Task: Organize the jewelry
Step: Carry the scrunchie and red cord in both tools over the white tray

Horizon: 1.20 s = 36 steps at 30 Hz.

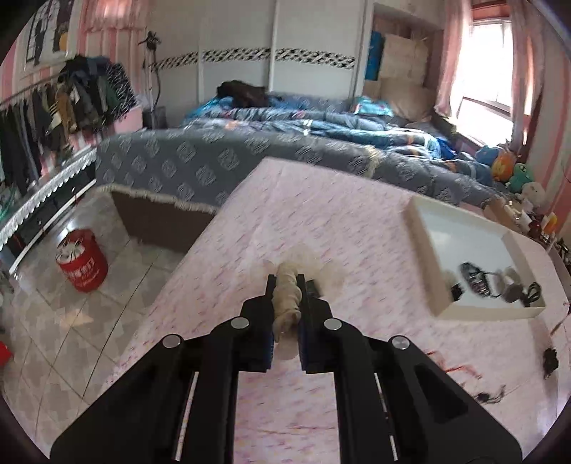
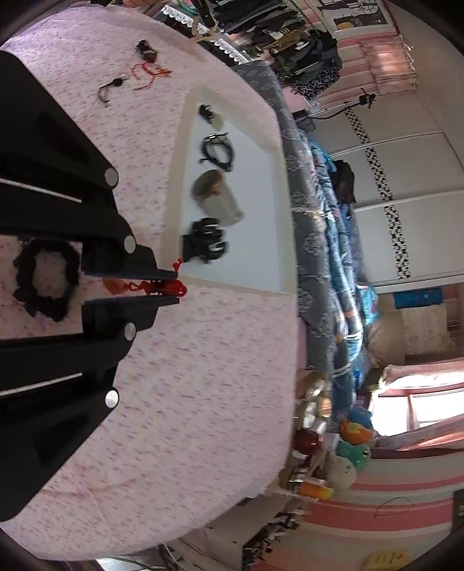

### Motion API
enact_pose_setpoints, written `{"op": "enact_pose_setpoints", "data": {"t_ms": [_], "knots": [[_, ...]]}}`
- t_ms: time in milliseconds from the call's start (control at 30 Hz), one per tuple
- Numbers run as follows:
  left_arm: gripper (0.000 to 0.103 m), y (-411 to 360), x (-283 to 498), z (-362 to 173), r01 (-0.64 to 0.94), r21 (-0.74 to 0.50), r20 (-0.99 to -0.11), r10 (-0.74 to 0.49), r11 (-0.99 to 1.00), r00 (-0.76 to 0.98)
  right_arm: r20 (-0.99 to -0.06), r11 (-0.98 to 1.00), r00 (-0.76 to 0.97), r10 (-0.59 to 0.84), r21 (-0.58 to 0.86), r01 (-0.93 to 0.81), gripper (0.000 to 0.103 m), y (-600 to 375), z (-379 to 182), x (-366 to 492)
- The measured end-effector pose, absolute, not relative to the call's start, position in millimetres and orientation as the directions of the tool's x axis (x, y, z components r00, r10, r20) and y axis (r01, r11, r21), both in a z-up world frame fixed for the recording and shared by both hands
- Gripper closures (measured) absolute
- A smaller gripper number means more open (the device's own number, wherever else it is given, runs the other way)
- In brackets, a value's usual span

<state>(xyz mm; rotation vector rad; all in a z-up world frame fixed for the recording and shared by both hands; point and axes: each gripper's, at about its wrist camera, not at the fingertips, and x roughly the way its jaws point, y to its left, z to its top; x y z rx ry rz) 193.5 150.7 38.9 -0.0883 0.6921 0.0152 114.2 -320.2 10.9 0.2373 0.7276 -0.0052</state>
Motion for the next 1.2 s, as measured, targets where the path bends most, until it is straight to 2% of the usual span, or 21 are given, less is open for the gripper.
{"op": "enact_pose_setpoints", "data": {"t_ms": [400, 733, 1200], "knots": [[0.095, 41.5, 197.2, 80.8, 0.159, -0.064, -0.575, -0.167, 0.985, 0.801, -0.581, 0.965, 0.804, 0.13, 0.259, 0.031, 0.095, -307.1, 53.4, 139.4], [0.095, -47.6, 218.0, 64.1, 0.285, -0.122, -0.584, -0.301, 0.951, 0.754, -0.555, 0.943, 0.808, 0.198, 0.332, -0.003, 0.095, -280.5, 52.6, 179.1], [0.095, -98.5, 268.6, 1.9, 0.267, -0.094, -0.663, -0.26, 0.959, 0.702, -0.635, 0.961, 0.754, 0.165, 0.277, 0.023, 0.095, -258.1, 6.0, 245.7]]}}
